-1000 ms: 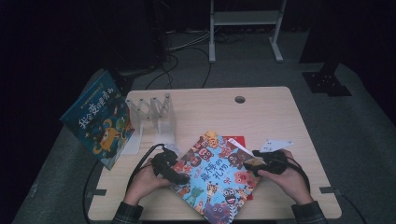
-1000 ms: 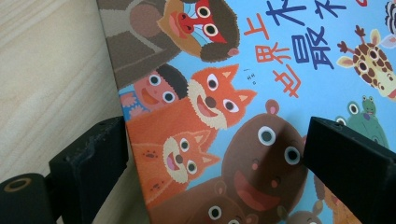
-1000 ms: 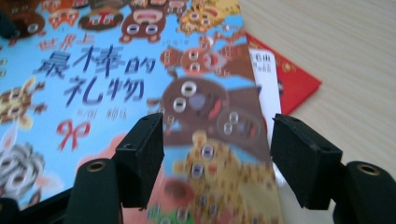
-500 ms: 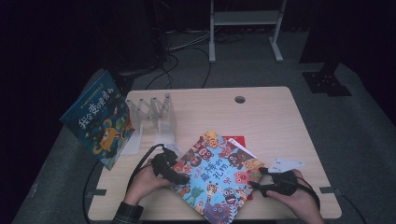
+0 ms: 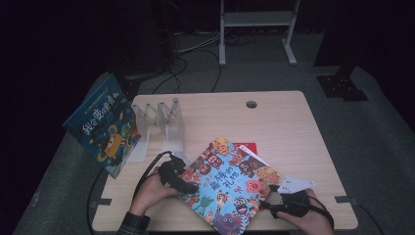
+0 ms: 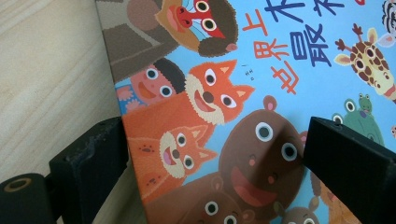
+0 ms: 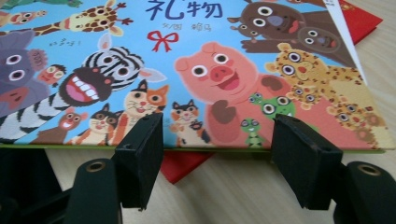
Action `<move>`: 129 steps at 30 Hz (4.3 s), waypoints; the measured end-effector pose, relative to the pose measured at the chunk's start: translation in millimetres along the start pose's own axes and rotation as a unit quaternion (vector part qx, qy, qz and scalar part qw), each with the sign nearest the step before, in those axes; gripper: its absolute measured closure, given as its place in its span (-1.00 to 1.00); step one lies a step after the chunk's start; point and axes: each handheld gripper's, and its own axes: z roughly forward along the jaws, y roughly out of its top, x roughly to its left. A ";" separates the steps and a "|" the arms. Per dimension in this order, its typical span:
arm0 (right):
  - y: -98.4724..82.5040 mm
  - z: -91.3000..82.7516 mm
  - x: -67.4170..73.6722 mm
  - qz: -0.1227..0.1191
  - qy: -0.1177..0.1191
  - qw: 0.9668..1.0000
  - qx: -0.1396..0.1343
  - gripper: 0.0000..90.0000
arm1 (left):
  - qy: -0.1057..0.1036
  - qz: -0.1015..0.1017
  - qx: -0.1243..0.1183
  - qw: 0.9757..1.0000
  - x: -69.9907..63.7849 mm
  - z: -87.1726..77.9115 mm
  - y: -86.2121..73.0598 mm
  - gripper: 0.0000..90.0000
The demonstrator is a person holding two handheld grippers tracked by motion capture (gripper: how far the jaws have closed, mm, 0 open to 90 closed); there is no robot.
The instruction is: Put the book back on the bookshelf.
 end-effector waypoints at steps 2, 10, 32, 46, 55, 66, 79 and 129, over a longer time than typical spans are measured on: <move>-0.1 0.4 3.0 -0.001 0.000 1.000 -0.004 -0.26 | 0.000 -0.001 -0.001 1.000 -0.2 0.0 0.0 -0.86; 1.3 4.0 0.5 0.005 0.004 1.000 -0.005 -0.27 | 0.000 0.002 0.001 1.000 4.1 -1.7 -0.4 -0.87; 22.1 24.7 -7.9 -0.006 0.017 1.000 0.003 -0.28 | -0.007 -0.003 -0.024 1.000 31.9 -2.9 4.5 -0.87; 23.9 31.5 -9.0 -0.018 0.016 1.000 0.016 -0.29 | -0.015 -0.016 -0.041 0.999 45.0 5.6 12.3 -0.94; 26.9 35.2 -9.5 -0.015 0.018 1.000 0.016 -0.28 | -0.006 -0.030 -0.025 0.999 44.5 3.7 14.5 -0.99; 29.6 38.5 -8.5 -0.011 0.018 1.000 0.019 -0.30 | -0.006 -0.024 -0.054 0.998 37.1 -17.9 21.4 -0.99; 32.7 41.1 -7.3 -0.012 0.010 1.000 0.013 -0.30 | 0.004 -0.007 -0.064 0.998 30.4 -36.8 35.2 -0.99; 22.2 55.9 -1.4 0.012 -0.023 1.000 -0.003 -0.30 | -0.021 0.085 -0.067 0.994 -11.9 -101.8 109.2 -0.30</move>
